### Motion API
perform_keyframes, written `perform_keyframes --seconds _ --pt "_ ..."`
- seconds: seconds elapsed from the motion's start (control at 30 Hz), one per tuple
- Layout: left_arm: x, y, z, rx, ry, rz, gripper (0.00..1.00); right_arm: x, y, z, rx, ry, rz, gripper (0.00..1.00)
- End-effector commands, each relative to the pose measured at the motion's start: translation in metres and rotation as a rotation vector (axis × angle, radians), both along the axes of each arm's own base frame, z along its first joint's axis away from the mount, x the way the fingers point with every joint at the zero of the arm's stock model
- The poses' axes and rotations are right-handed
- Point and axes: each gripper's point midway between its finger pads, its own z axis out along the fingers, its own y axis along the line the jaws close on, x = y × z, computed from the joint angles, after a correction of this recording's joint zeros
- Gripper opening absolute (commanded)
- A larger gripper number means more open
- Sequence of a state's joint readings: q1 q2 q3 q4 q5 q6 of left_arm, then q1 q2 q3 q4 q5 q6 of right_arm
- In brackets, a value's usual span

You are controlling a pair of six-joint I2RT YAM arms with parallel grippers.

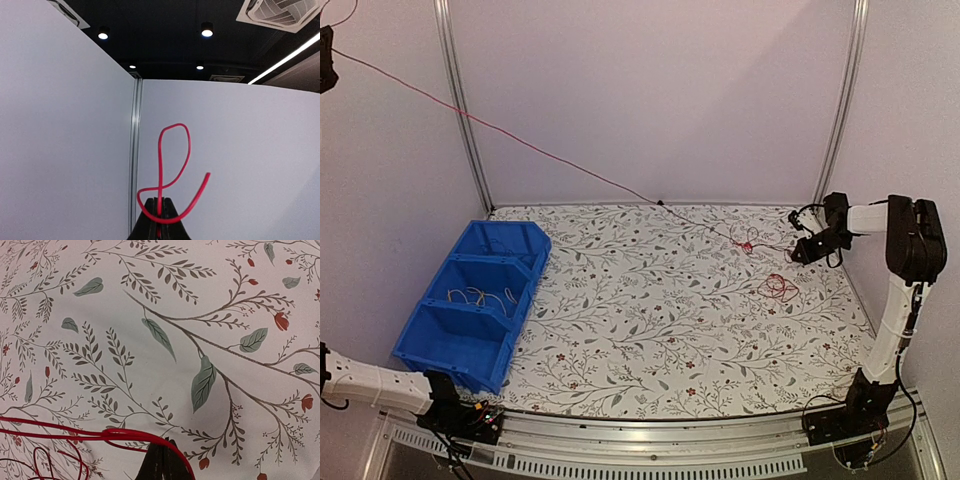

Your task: Untangle the cables

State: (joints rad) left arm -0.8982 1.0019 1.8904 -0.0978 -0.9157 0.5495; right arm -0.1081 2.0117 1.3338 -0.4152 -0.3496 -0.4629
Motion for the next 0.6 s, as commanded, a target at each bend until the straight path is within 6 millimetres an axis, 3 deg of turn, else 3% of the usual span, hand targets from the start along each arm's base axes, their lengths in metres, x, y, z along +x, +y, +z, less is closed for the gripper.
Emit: perform_keyframes --seconds 0.0,0.1,0.23,0.33,0.57 --pt "0.036 -0.042 -0.037 0.096 0.105 0.004 0.00 -0.004 0.000 -0.007 -0.002 0.037 -0.012 0.00" --pt "0.040 -0.040 -0.039 0.109 0.123 0.045 0.00 -0.004 -0.008 -0.009 -0.038 0.039 -0.036 0.00" --pt "0.010 0.006 0.000 0.063 0.057 0.173 0.00 -0.003 -0.023 -0.018 -0.053 0.060 -0.082 0.00" --pt "-0.003 0.029 0.017 0.089 0.067 0.270 0.00 -0.004 -0.027 -0.026 -0.067 0.080 -0.099 0.00" --pt "-0.023 0.057 0.021 0.088 0.061 0.362 0.00 -0.003 -0.037 -0.035 -0.112 0.101 -0.127 0.00"
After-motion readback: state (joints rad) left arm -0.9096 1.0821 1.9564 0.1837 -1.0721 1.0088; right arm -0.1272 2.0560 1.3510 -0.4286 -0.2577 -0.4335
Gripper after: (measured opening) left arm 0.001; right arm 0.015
